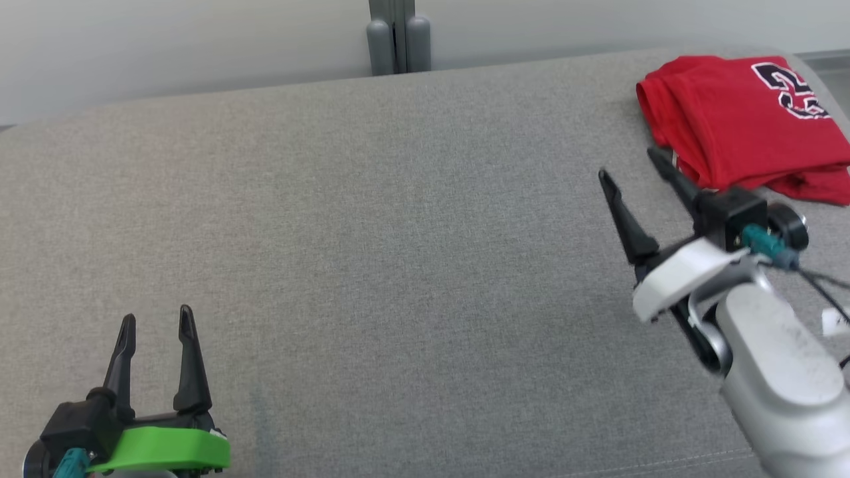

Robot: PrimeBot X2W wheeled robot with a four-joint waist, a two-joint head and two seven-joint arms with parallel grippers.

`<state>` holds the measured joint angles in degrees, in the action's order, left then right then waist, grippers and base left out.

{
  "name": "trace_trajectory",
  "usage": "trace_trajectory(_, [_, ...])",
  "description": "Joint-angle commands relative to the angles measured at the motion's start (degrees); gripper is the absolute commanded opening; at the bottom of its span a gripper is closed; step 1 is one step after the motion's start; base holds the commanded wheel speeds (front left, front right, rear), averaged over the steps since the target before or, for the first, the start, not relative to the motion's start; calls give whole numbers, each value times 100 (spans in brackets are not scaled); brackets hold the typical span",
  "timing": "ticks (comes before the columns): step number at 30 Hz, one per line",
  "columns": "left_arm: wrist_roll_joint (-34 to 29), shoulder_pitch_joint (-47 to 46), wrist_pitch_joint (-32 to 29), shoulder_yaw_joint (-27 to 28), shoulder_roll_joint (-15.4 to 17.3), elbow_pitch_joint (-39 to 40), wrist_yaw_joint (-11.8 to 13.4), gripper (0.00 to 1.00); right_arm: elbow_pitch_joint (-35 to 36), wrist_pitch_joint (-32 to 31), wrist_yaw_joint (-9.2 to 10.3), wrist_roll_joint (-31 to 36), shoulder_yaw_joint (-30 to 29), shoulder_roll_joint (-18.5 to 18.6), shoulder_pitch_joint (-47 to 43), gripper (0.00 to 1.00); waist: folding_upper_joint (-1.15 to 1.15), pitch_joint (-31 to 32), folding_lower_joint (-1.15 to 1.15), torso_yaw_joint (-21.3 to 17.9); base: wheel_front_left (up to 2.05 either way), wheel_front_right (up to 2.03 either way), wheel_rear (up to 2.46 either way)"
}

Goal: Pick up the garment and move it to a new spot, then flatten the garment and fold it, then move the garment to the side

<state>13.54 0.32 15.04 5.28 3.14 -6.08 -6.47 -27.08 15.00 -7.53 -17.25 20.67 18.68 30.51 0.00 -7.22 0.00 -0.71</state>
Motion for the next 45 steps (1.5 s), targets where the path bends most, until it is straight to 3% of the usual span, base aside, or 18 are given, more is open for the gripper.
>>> trace_trajectory(1, [14, 97, 14, 22, 1, -45, 14, 100, 122, 21, 11, 13, -80, -77, -309, 100, 0, 231, 0, 65, 0, 0, 0])
trace_trajectory(11, [13, 347, 13, 66, -7, -236, -10, 100, 799, 22, 11, 152, -793, -486, -1756, 100, 0, 722, 0, 111, 0, 0, 0])
trace_trajectory(22, [-48, 425, 14, 98, 5, -339, -46, 100, 1545, 22, 11, 440, -1560, -979, -2728, 100, 0, 904, 0, 207, 0, 0, 0])
trace_trajectory(30, [-66, 398, 14, 48, 69, -420, -58, 100, 1821, 22, 11, 552, -1836, -1223, -3090, 100, 0, 989, 0, 302, 0, 0, 0])
trace_trajectory(45, [34, 390, 14, 12, 94, -507, -80, 100, 1826, 22, 10, 539, -1902, -1327, -3234, 100, 0, 1049, 0, 332, 0, 0, 0])
